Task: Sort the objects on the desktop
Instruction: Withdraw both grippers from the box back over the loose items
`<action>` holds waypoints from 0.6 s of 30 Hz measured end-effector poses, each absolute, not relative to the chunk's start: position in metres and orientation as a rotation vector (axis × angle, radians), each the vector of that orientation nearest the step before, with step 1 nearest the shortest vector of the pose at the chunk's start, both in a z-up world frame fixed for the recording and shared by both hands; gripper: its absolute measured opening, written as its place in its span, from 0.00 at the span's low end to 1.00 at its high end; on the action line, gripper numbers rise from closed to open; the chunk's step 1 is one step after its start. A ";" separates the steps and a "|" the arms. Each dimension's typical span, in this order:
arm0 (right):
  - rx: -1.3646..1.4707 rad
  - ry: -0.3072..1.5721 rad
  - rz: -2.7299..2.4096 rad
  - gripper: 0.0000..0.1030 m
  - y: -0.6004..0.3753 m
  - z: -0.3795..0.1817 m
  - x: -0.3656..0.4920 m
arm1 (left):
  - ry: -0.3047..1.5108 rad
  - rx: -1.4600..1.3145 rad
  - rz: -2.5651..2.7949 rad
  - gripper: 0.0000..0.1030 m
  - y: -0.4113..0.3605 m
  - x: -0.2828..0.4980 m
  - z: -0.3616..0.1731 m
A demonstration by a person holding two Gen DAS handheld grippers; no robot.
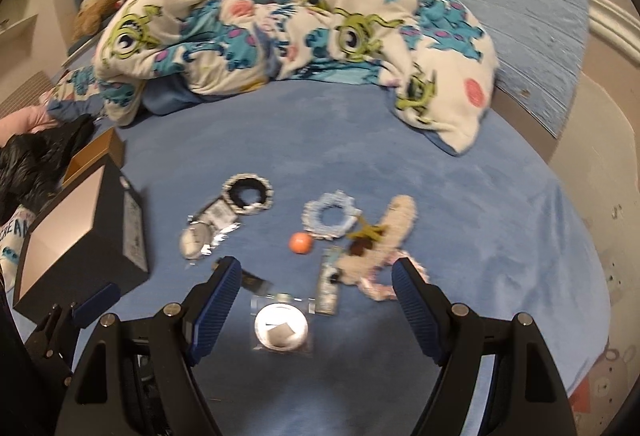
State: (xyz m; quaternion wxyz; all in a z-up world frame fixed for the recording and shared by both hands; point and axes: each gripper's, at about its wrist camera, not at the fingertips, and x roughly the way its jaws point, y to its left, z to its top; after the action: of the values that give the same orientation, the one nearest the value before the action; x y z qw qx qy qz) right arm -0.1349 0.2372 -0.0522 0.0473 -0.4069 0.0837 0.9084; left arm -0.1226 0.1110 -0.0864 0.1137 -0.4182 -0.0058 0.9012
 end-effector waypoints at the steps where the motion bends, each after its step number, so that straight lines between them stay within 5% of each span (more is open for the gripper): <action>1: -1.242 0.266 2.762 0.78 0.243 -0.055 -0.134 | -0.004 -1.228 2.636 0.96 0.115 -0.122 -0.088; 18: -1.270 0.277 2.666 0.78 0.280 -0.091 -0.137 | 0.029 -1.297 2.525 0.95 0.146 -0.137 -0.144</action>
State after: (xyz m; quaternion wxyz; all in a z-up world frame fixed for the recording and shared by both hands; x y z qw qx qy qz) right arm -0.1365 0.2800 -0.0909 0.0876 -0.4264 0.0930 0.8955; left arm -0.1365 0.1463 -0.1445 0.1507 -0.4517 0.0100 0.8793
